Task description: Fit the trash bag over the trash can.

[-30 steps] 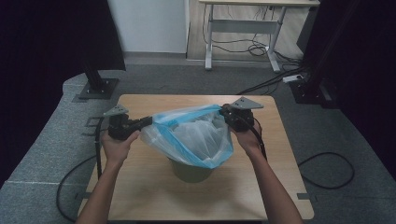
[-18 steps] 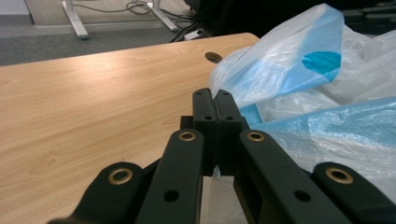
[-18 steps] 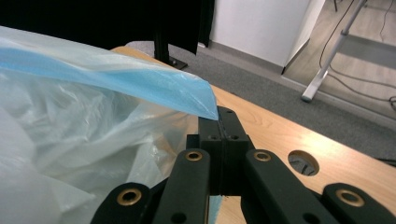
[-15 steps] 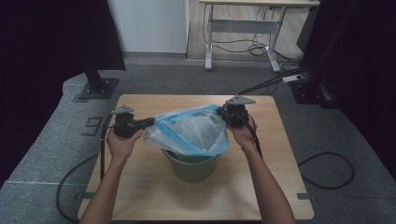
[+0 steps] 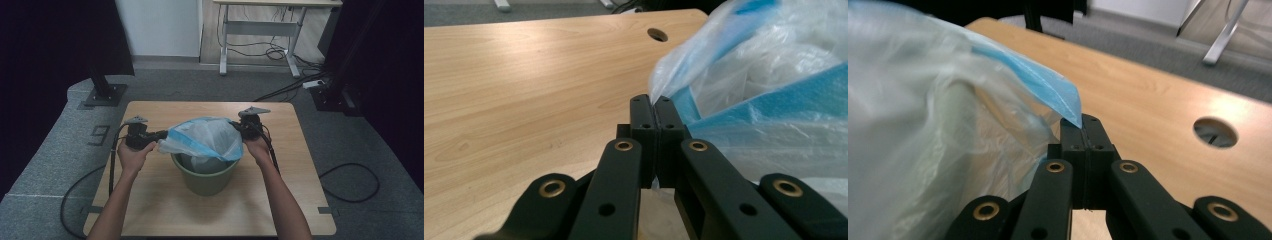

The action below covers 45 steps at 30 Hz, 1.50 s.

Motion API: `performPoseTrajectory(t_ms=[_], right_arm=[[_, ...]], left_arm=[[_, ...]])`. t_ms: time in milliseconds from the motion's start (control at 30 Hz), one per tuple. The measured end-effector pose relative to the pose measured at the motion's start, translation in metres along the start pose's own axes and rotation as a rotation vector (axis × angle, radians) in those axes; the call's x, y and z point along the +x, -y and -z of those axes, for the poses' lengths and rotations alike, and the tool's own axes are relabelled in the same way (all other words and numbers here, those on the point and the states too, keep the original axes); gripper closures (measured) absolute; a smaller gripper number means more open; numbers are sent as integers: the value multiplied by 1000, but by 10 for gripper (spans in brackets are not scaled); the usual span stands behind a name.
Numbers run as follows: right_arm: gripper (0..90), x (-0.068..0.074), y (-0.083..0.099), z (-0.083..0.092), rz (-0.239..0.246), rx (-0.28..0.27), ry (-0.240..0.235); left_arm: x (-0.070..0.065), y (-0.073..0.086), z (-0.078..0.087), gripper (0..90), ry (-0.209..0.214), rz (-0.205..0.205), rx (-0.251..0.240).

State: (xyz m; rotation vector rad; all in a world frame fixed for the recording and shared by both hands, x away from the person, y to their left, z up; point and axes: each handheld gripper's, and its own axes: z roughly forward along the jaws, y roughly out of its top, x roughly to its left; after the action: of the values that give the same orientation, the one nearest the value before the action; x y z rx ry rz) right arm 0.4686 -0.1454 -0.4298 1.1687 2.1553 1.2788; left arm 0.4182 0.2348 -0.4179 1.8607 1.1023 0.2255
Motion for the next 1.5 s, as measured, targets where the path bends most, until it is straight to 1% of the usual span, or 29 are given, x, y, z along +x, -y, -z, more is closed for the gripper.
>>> performPoseTrajectory(t_ms=[33, 67, 167, 200, 233, 300, 333, 367, 400, 467, 500, 533, 633, 700, 733, 767, 800, 833, 933, 1000, 1033, 1100, 1200, 1267, 1367, 1400, 1433, 1467, 1500], right_arm=[[889, -1, 2, 0, -8, 9, 0], [889, -5, 6, 0, -35, 22, -10], [888, -9, 15, 0, -65, 27, -35], [888, -9, 15, 0, -65, 27, -35], [880, -10, 18, 3, -75, 8, -43], [866, -10, 19, 4, -79, -2, -47], [783, -11, 19, 10, -91, -28, -54], [783, -11, 19, 10, -91, -28, -54], [702, -13, 18, 16, -107, -50, -45], [661, -14, 16, 22, -112, -78, -47], [626, -14, 15, 26, -115, -94, -47], [600, -14, 14, 30, -116, -109, -35], [551, -16, 11, 42, -139, -154, -14], [530, -18, 10, 50, -158, -182, -14], [527, -18, 10, 55, -161, -191, -12], [527, -18, 10, 55, -161, -191, -12], [518, -18, 9, 64, -157, -211, -25], [517, -17, 9, 68, -154, -217, -31], [509, -11, 9, 83, -121, -242, -60], [508, -8, 9, 86, -114, -245, -69], [503, -1, 12, 97, -94, -252, -107], [495, 6, 15, 106, -76, -250, -138], [487, 19, 22, 118, -50, -228, -158], [481, 26, 27, 125, -46, -231, -182], [470, 40, 33, 136, -22, -229, -217], [468, 45, 35, 139, -6, -228, -229], [466, 49, 37, 142, -3, -230, -234], [466, 49, 37, 142, -3, -230, -234], [463, 54, 40, 145, 3, -227, -250]], left_arm=[[0, 0, 1, 893, 0, -2, -1], [0, 1, 2, 892, 6, 3, -9], [0, 4, 1, 891, 17, 5, -7], [0, 4, 1, 891, 17, 5, -7], [-1, 5, 0, 892, 17, 5, -11], [-1, 5, 0, 892, 17, 5, -12], [-2, 5, 0, 891, 16, 6, -17], [-2, 5, 0, 891, 16, 6, -17], [-1, 5, 1, 890, 19, 7, -21], [-1, 5, 3, 890, 19, 9, -32], [-1, 5, 4, 890, 20, 12, -37], [-1, 5, 5, 890, 18, 11, -40], [-1, 5, 5, 890, 16, 8, -39], [-3, 5, 6, 890, 15, 1, -46], [-4, 5, 6, 890, 14, -1, -48], [-4, 5, 6, 890, 14, -1, -48], [-4, 4, 6, 890, 14, -6, -54], [-5, 4, 7, 890, 14, -7, -55], [-5, 4, 7, 890, 14, -10, -57], [-6, 4, 8, 890, 15, -11, -59], [-7, 4, 8, 889, 15, -17, -62], [-8, 4, 9, 889, 12, -20, -62], [-9, 5, 9, 888, 8, -21, -60], [-11, 4, 9, 889, 8, -23, -61], [-13, 3, 9, 889, 4, -28, -58], [-13, 3, 9, 889, 4, -28, -58], [-15, 2, 9, 889, 2, -31, -57], [-15, 2, 9, 889, 2, -31, -57], [-16, 2, 9, 889, -4, -34, -53]])
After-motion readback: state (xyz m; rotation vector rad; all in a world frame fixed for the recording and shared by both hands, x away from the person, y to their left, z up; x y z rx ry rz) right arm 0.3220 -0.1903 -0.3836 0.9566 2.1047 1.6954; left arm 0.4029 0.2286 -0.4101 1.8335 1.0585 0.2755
